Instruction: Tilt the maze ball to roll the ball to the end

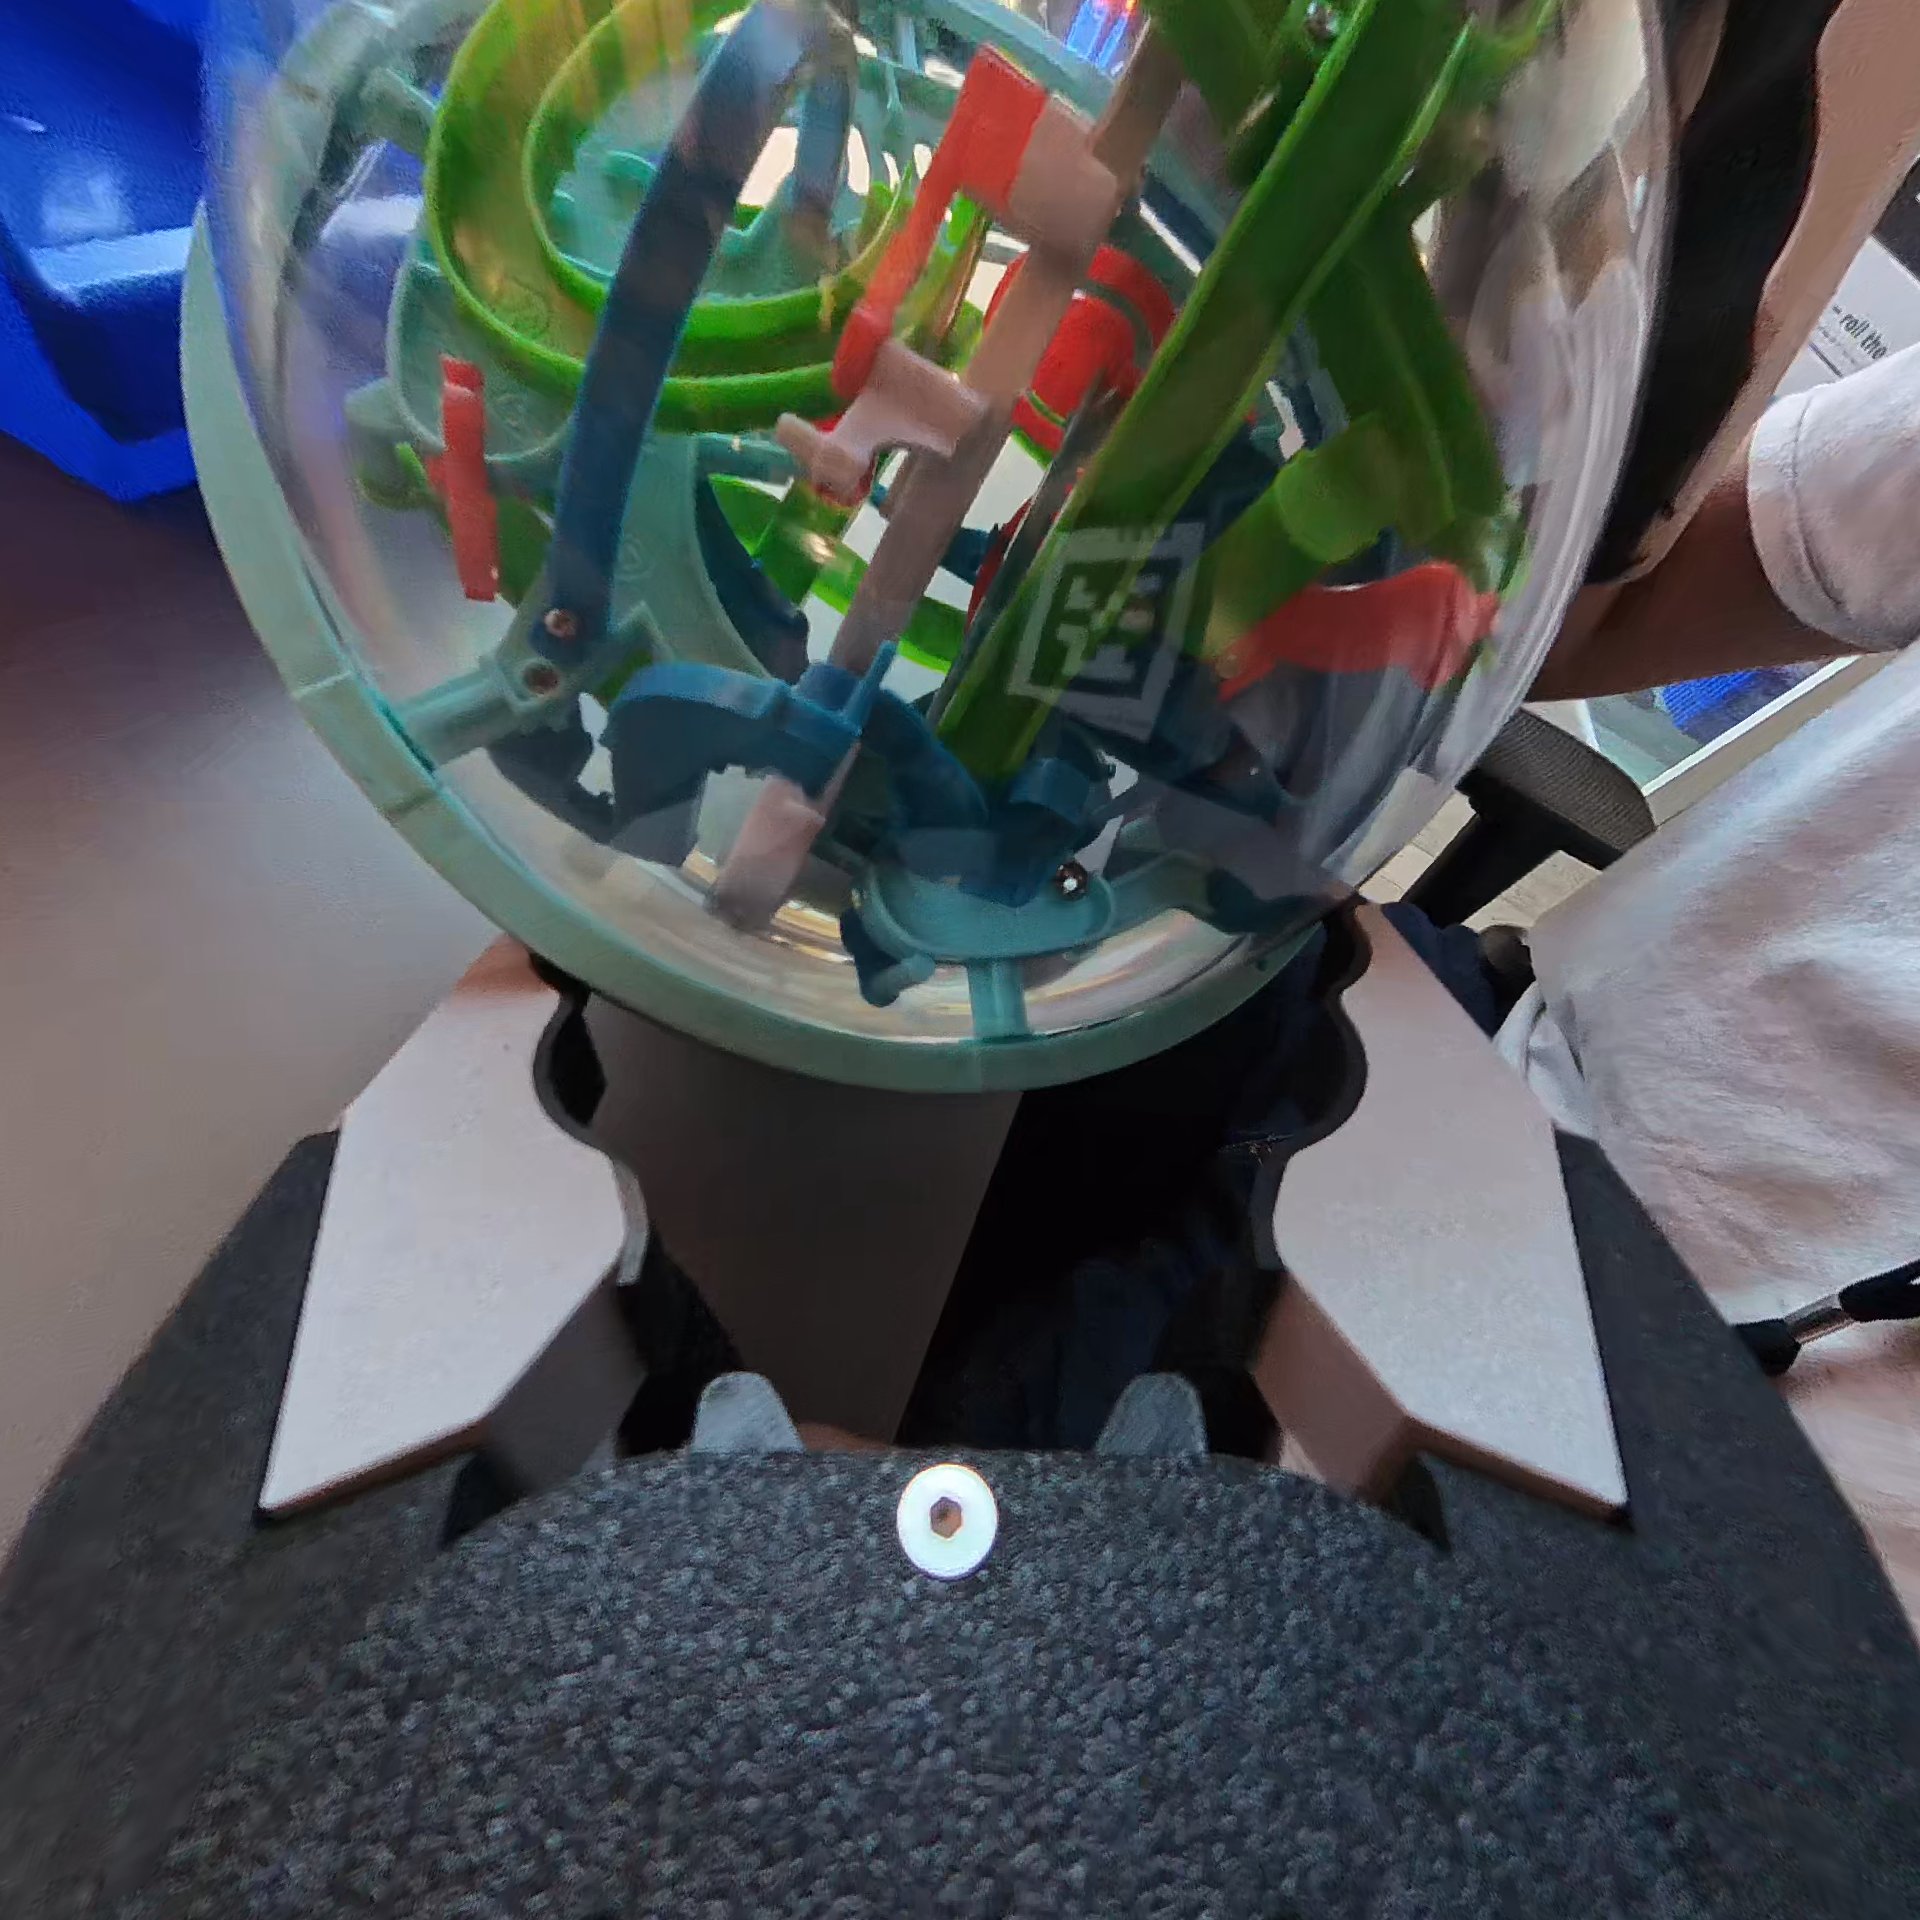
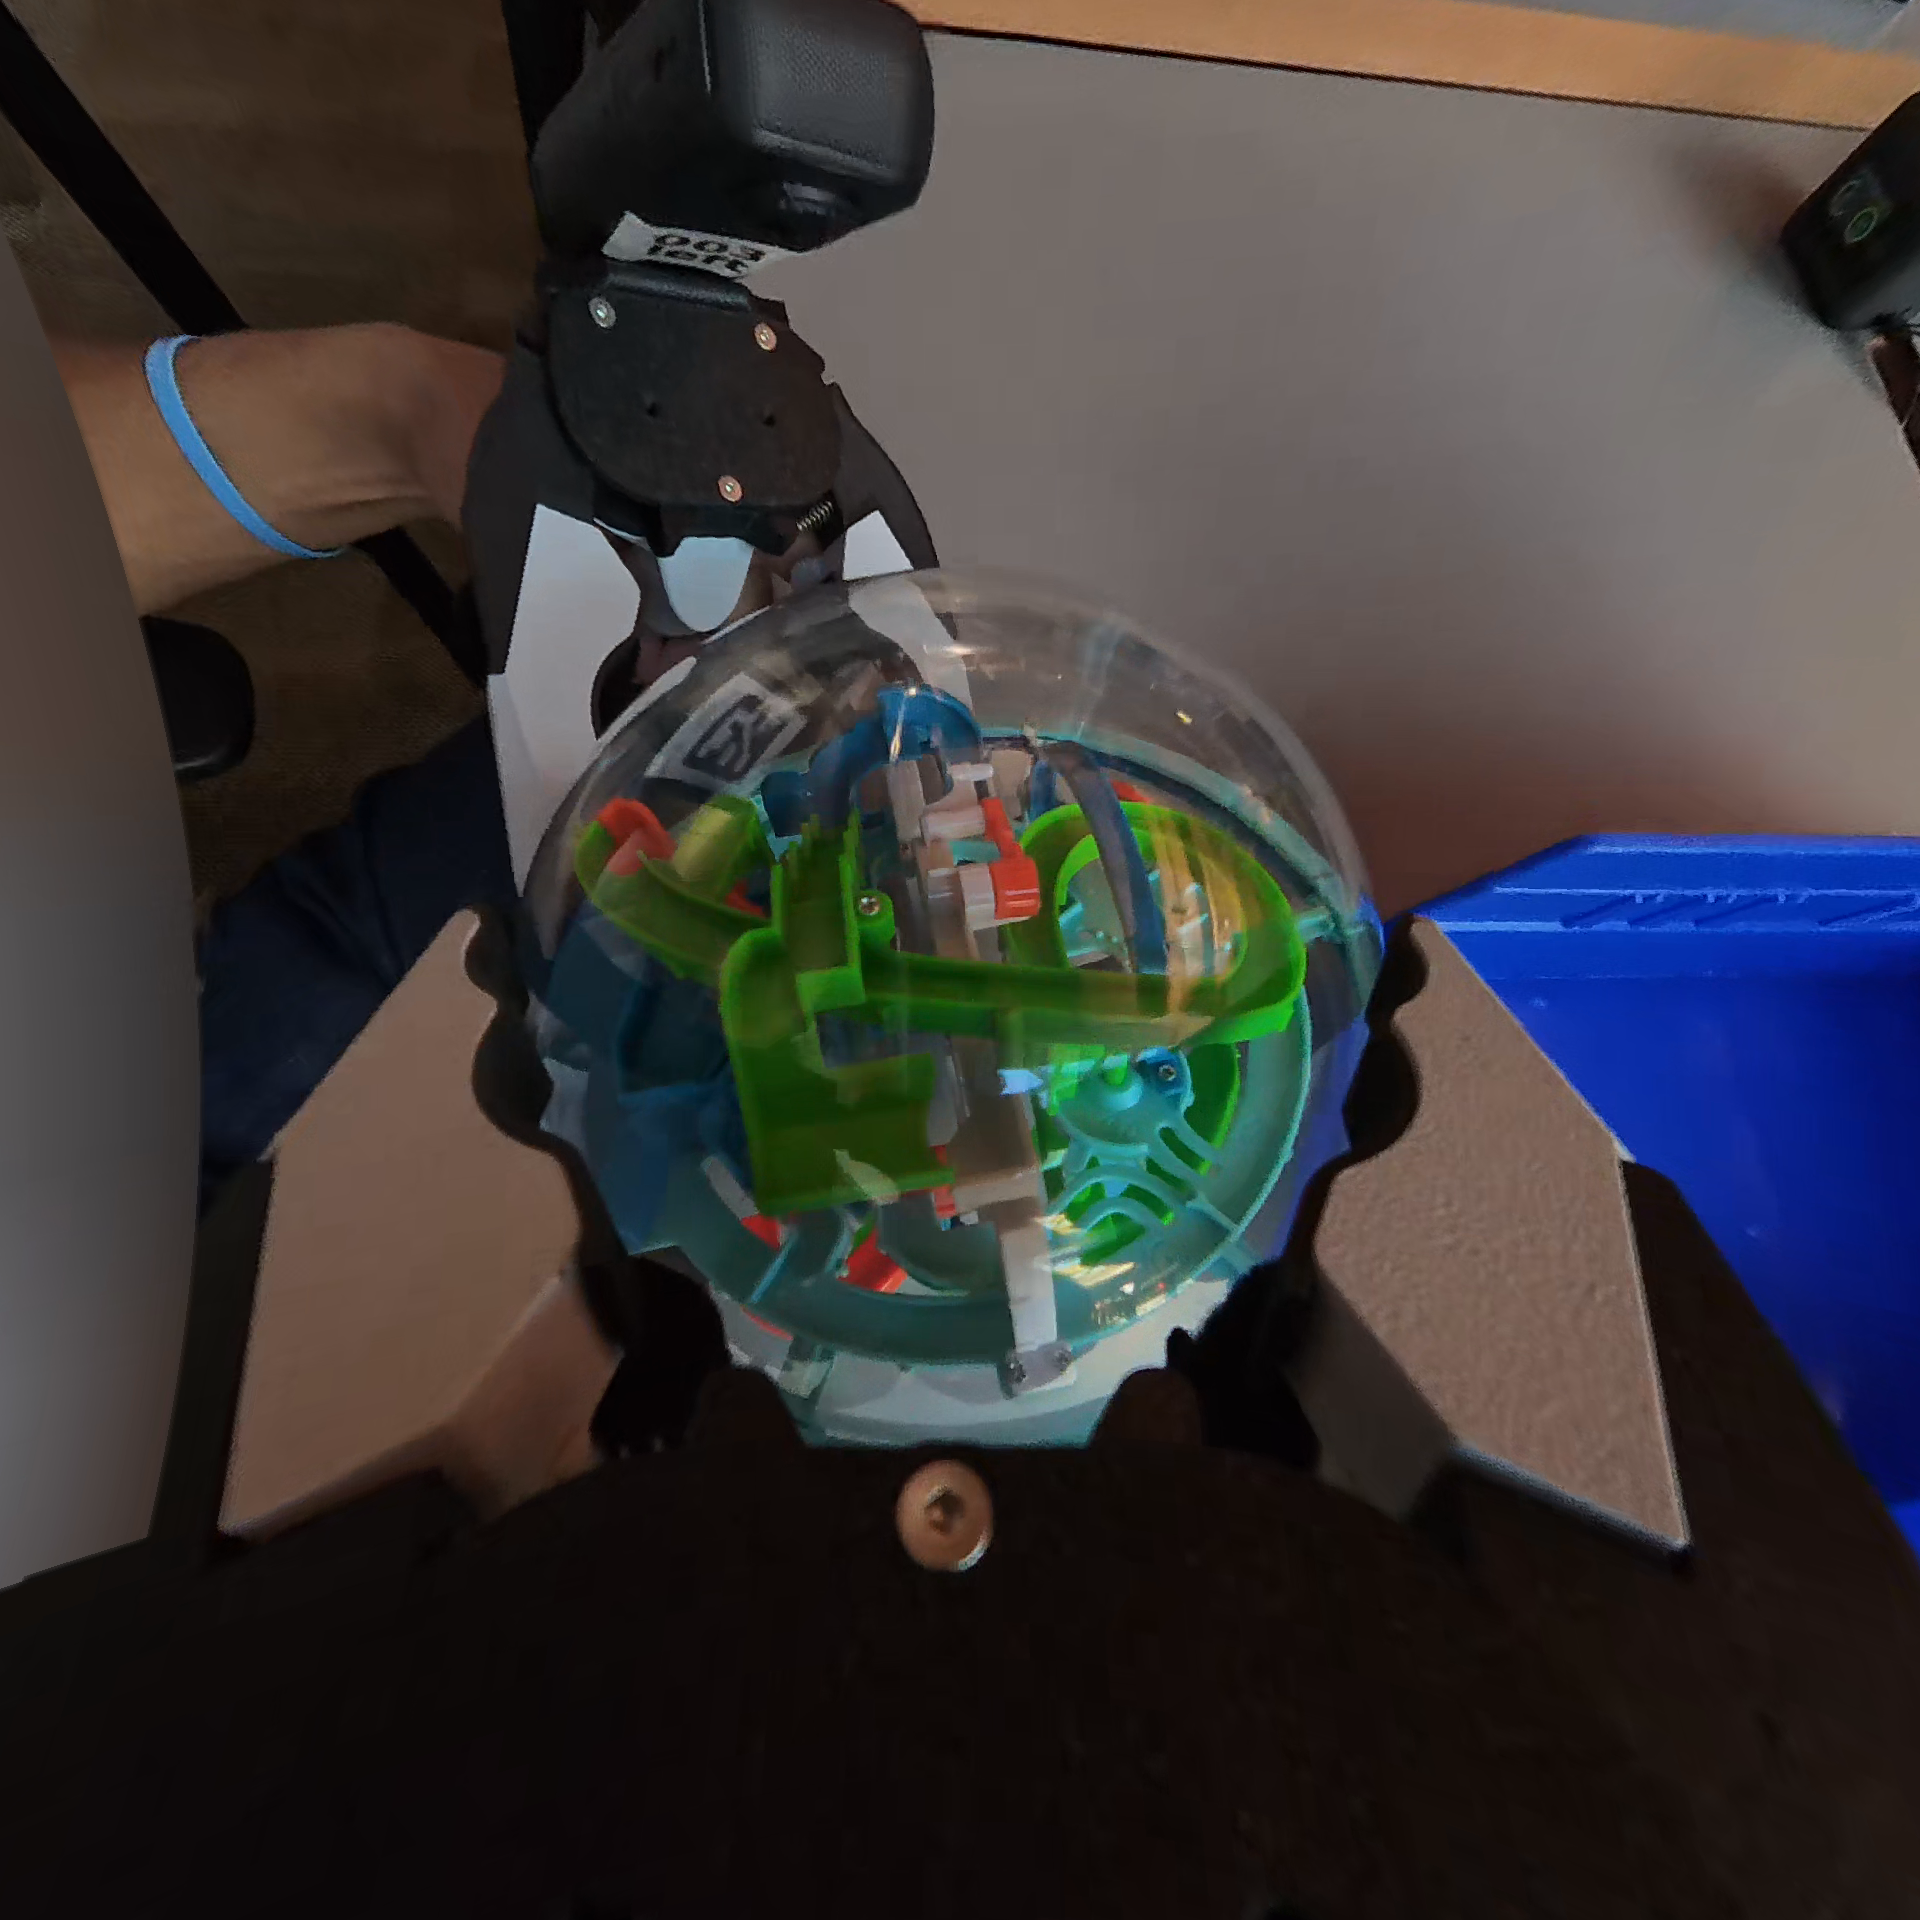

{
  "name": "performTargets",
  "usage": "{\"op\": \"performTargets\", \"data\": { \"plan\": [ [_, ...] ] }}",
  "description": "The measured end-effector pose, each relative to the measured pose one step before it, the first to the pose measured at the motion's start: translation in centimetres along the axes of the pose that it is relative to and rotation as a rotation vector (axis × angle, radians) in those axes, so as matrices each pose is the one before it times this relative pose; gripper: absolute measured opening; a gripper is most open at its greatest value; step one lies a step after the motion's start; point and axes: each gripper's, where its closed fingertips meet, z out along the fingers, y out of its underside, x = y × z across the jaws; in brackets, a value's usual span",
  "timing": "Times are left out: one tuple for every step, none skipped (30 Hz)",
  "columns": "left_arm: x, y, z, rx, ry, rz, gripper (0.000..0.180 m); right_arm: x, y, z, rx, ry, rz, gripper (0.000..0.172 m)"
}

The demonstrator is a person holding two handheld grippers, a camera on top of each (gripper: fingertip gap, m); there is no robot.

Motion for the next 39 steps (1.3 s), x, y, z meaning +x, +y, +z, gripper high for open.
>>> {"op": "performTargets", "data": {
  "plan": [
    [-0.094, -0.017, 0.006, 0.0003, -0.0033, -0.0049, 0.137, 0.108, -0.05, 0.105, -0.012, -0.0029, 0.0018, 0.154],
    [-0.089, -0.01, 0.014, 0.0, -0.0036, -0.0037, 0.138, 0.079, -0.044, 0.1, -0.0088, -0.0006, -0.0005, 0.154],
    [-0.051, 0.009, 0.016, -0.0012, -0.002, -0.0036, 0.139, 0.061, -0.037, 0.076, -0.0077, 0.0002, -0.0009, 0.154],
    [-0.048, 0.032, 0.018, -0.0026, -0.0012, -0.0034, 0.14, 0.043, -0.057, 0.078, -0.0057, 0.0, -0.0005, 0.154],
    [-0.062, 0.05, 0.04, -0.0038, -0.0014, -0.0043, 0.142, 0.051, -0.067, 0.098, -0.0072, 0.0002, 0.0002, 0.154],
    [-0.076, 0.048, 0.051, -0.0049, -0.0018, -0.0057, 0.144, 0.076, -0.084, 0.123, -0.0096, -0.0007, 0.0016, 0.154],
    [-0.094, 0.042, 0.061, -0.0049, -0.0019, -0.0073, 0.145, 0.092, -0.09, 0.128, -0.0078, -0.0009, -0.0002, 0.154],
    [-0.086, 0.039, 0.054, -0.0054, -0.0015, -0.0072, 0.146, 0.126, -0.102, 0.132, -0.0058, -0.0019, 0.0003, 0.154],
    [-0.079, 0.037, 0.061, -0.0047, -0.0017, -0.0055, 0.148, 0.116, -0.106, 0.12, -0.0029, -0.0027, 0.0035, 0.154],
    [-0.057, 0.025, 0.038, -0.003, -0.0013, -0.0053, 0.149, 0.115, -0.11, 0.117, 0.0004, -0.0031, 0.0043, 0.154],
    [-0.04, -0.011, 0.018, -0.0011, 0.0001, -0.0053, 0.15, 0.096, -0.089, 0.085, 0.0017, -0.0032, 0.0054, 0.154],
    [-0.048, -0.02, -0.005, 0.0004, 0.0002, -0.005, 0.15, 0.084, -0.075, 0.059, 0.0032, -0.0032, 0.0045, 0.154],
    [-0.057, -0.056, -0.008, 0.0022, -0.001, -0.0046, 0.15, 0.107, -0.069, 0.061, 0.004, -0.0019, 0.0037, 0.154],
    [-0.049, -0.066, 0.008, 0.0031, -0.0012, -0.0036, 0.15, 0.136, -0.062, 0.06, 0.0034, -0.0006, 0.0063, 0.154],
    [-0.038, -0.042, -0.001, 0.0018, 0.0003, -0.004, 0.15, 0.127, -0.066, 0.063, 0.0036, -0.0011, 0.0085, 0.154],
    [-0.031, -0.062, -0.011, 0.0024, 0.0014, -0.0048, 0.15, 0.143, -0.07, 0.062, 0.0026, -0.0015, 0.0095, 0.154],
    [-0.036, -0.075, -0.011, 0.0032, 0.0014, -0.0051, 0.15, 0.156, -0.067, 0.064, 0.0019, -0.0008, 0.0117, 0.154],
    [-0.045, -0.07, -0.018, 0.0036, 0.0002, -0.0042, 0.149, 0.139, -0.06, 0.057, 0.0008, 0.0003, 0.0111, 0.153],
    [-0.056, -0.05, -0.016, 0.0025, -0.0011, -0.0028, 0.149, 0.123, -0.063, 0.065, 0.0012, 0.0009, 0.0055, 0.153],
    [-0.038, -0.043, -0.007, 0.0028, -0.0014, -0.0017, 0.149, 0.08, -0.051, 0.058, 0.0017, 0.0017, 0.0032, 0.153],
    [-0.026, -0.074, -0.037, 0.0048, -0.0013, 0.0003, 0.147, 0.043, 0.01, 0.01, -0.0031, 0.006, 0.002, 0.154],
    [-0.017, -0.017, -0.039, 0.0023, -0.0019, 0.0024, 0.145, -0.085, 0.064, -0.032, -0.006, 0.0099, -0.011, 0.153],
    [-0.024, 0.057, -0.008, -0.0009, -0.0045, 0.0063, 0.141, -0.205, 0.077, -0.076, -0.0018, 0.0106, -0.0245, 0.154],
    [-0.008, 0.092, 0.069, -0.0049, -0.0083, 0.012, 0.141, -0.152, 0.05, -0.062, 0.0042, 0.0099, -0.0157, 0.154],
    [-0.011, 0.054, 0.078, -0.0032, -0.0059, 0.0065, 0.141, -0.095, 0.004, -0.059, 0.0118, 0.0064, -0.0127, 0.154],
    [-0.003, -0.002, 0.048, -0.0001, -0.0032, 0.0036, 0.141, -0.044, -0.014, -0.037, 0.0136, 0.0032, -0.0063, 0.154],
    [-0.001, -0.048, 0.005, 0.003, 0.0001, 0.0001, 0.141, 0.027, 0.03, -0.062, 0.0072, -0.0003, 0.0028, 0.154],
    [-0.011, -0.029, -0.002, 0.0012, 0.0009, -0.0021, 0.141, 0.056, 0.015, -0.026, 0.0017, -0.0013, 0.0034, 0.154],
    [-0.009, 0.033, 0.002, -0.0012, 0.0002, -0.0028, 0.141, 0.008, -0.01, 0.029, -0.0017, -0.0018, -0.0005, 0.154],
    [-0.017, 0.045, -0.013, -0.0019, 0.001, -0.0044, 0.141, 0.005, -0.036, 0.07, -0.006, -0.0008, -0.0013, 0.154],
    [-0.033, 0.084, -0.022, -0.0045, -0.0005, -0.0026, 0.141, -0.024, -0.051, 0.11, -0.0115, 0.0014, -0.0046, 0.154],
    [-0.061, 0.099, 0.007, -0.0061, -0.0047, 0.0001, 0.142, -0.052, -0.05, 0.106, -0.0145, 0.0034, -0.0099, 0.154],
    [-0.096, 0.074, 0.03, -0.0045, -0.0073, 0.0007, 0.142, -0.035, -0.071, 0.101, -0.013, 0.0052, -0.0134, 0.154],
    [-0.078, 0.025, 0.038, -0.0022, -0.0067, 0.0005, 0.143, 0.009, -0.065, 0.095, -0.007, 0.0042, -0.0096, 0.154],
    [-0.047, -0.035, 0.025, 0.0018, -0.0043, 0.0009, 0.143, 0.029, -0.043, 0.017, 0.001, 0.0002, -0.0058, 0.154],
    [-0.008, -0.099, 0.011, 0.0056, -0.0019, 0.0016, 0.143, 0.072, 0.012, -0.07, 0.0121, -0.0028, 0.0039, 0.154],
    [0.026, -0.095, -0.015, 0.0065, -0.0002, 0.0036, 0.142, 0.099, -0.003, -0.183, 0.0217, -0.0039, 0.0166, 0.153],
    [0.064, -0.083, -0.045, 0.0066, 0.0015, 0.0049, 0.14, 0.169, 0.021, -0.353, 0.0248, -0.0005, 0.0231, 0.153],
    [0.029, -0.082, -0.059, 0.006, 0.0014, 0.0026, 0.137, 0.222, 0.022, -0.545, 0.0306, 0.0053, 0.0231, 0.154]
  ]
}}
